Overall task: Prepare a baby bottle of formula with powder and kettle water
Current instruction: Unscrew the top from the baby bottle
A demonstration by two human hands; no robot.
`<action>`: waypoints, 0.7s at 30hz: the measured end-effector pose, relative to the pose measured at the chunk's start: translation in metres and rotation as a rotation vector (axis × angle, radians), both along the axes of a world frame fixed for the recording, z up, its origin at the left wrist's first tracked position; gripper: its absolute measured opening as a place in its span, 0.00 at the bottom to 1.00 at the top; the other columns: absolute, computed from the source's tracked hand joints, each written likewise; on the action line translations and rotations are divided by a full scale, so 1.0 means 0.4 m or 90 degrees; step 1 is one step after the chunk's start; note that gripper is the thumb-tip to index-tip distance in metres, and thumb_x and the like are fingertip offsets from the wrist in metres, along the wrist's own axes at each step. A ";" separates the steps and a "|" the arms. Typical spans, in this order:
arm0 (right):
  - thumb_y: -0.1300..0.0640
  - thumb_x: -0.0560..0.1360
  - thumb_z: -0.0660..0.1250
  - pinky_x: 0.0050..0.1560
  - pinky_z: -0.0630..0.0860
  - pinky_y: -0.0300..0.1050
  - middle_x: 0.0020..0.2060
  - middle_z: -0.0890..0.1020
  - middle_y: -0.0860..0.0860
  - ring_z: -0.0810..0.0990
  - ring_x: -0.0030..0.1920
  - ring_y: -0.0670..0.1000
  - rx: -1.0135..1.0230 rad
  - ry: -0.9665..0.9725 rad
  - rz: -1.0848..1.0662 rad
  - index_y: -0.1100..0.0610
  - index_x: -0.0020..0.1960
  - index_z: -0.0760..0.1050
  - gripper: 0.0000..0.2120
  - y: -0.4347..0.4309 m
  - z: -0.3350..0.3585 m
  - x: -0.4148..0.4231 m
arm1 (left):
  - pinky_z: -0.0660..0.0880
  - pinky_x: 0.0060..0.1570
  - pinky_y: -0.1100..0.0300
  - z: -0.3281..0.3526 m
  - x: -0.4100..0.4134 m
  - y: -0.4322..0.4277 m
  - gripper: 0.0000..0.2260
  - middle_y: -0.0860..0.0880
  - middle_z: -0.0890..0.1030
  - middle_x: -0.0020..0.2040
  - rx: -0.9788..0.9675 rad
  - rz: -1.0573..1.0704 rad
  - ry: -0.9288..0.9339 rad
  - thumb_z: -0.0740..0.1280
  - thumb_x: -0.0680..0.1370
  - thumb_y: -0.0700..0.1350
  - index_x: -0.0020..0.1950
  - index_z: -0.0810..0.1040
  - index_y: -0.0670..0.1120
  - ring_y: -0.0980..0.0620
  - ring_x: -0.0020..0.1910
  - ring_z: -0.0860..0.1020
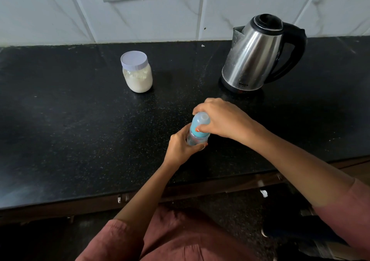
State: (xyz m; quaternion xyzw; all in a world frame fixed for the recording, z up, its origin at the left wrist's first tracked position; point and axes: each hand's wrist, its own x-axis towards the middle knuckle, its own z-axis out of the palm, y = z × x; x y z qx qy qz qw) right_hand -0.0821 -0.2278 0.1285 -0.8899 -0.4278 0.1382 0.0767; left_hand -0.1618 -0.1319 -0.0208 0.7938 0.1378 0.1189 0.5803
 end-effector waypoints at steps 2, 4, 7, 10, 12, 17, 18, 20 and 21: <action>0.65 0.69 0.67 0.52 0.74 0.47 0.58 0.74 0.48 0.74 0.57 0.51 -0.013 0.056 0.051 0.50 0.58 0.75 0.20 -0.002 0.009 0.002 | 0.70 0.46 0.78 0.000 0.000 0.001 0.26 0.63 0.77 0.48 -0.001 0.000 0.004 0.76 0.67 0.43 0.61 0.70 0.54 0.72 0.50 0.75; 0.71 0.67 0.63 0.54 0.75 0.53 0.59 0.72 0.46 0.73 0.58 0.51 -0.031 0.110 0.093 0.49 0.53 0.77 0.22 -0.004 0.013 0.007 | 0.69 0.45 0.79 0.000 0.000 0.001 0.25 0.64 0.76 0.48 0.001 0.004 0.006 0.76 0.67 0.42 0.57 0.69 0.58 0.74 0.49 0.74; 0.67 0.68 0.67 0.59 0.72 0.53 0.61 0.70 0.46 0.69 0.62 0.50 -0.019 0.154 0.101 0.50 0.54 0.75 0.19 -0.005 0.002 0.012 | 0.70 0.45 0.78 -0.001 0.001 0.000 0.24 0.61 0.78 0.48 -0.006 0.009 0.006 0.76 0.67 0.41 0.57 0.71 0.56 0.73 0.48 0.76; 0.49 0.69 0.71 0.56 0.70 0.49 0.60 0.70 0.48 0.67 0.62 0.51 0.032 0.102 0.021 0.50 0.62 0.71 0.23 -0.005 -0.012 0.014 | 0.71 0.44 0.77 -0.001 0.000 -0.001 0.24 0.63 0.78 0.46 -0.017 0.009 -0.001 0.76 0.67 0.40 0.57 0.71 0.56 0.71 0.47 0.77; 0.45 0.69 0.70 0.48 0.69 0.47 0.57 0.71 0.50 0.70 0.58 0.51 0.029 0.044 -0.021 0.50 0.61 0.71 0.23 -0.005 -0.013 0.014 | 0.70 0.44 0.78 0.000 -0.001 -0.002 0.24 0.63 0.78 0.46 -0.017 0.007 -0.002 0.76 0.67 0.40 0.58 0.71 0.55 0.72 0.48 0.76; 0.69 0.68 0.67 0.54 0.74 0.52 0.56 0.71 0.46 0.72 0.58 0.50 0.000 0.127 0.068 0.49 0.55 0.77 0.21 -0.003 0.007 0.014 | 0.70 0.46 0.77 -0.002 0.002 0.000 0.26 0.61 0.78 0.49 -0.011 0.003 0.004 0.76 0.67 0.42 0.61 0.71 0.52 0.72 0.49 0.75; 0.71 0.67 0.65 0.55 0.75 0.53 0.56 0.71 0.45 0.71 0.58 0.50 -0.005 0.148 0.077 0.49 0.53 0.78 0.22 -0.004 0.010 0.015 | 0.70 0.46 0.78 -0.003 0.001 0.000 0.26 0.61 0.78 0.48 -0.011 0.004 0.004 0.76 0.67 0.42 0.60 0.70 0.53 0.72 0.49 0.75; 0.69 0.67 0.67 0.56 0.74 0.53 0.58 0.70 0.45 0.68 0.60 0.49 -0.013 0.160 0.083 0.49 0.56 0.76 0.23 -0.005 0.007 0.017 | 0.70 0.46 0.77 -0.003 0.001 0.000 0.26 0.62 0.77 0.49 -0.015 0.002 0.005 0.76 0.67 0.42 0.61 0.71 0.51 0.71 0.50 0.75; 0.63 0.68 0.70 0.56 0.73 0.51 0.60 0.69 0.46 0.67 0.62 0.49 -0.013 0.147 0.075 0.48 0.60 0.73 0.23 -0.006 0.001 0.017 | 0.71 0.47 0.76 -0.004 0.001 0.000 0.26 0.62 0.78 0.49 -0.019 0.001 0.005 0.76 0.67 0.42 0.62 0.71 0.50 0.70 0.51 0.76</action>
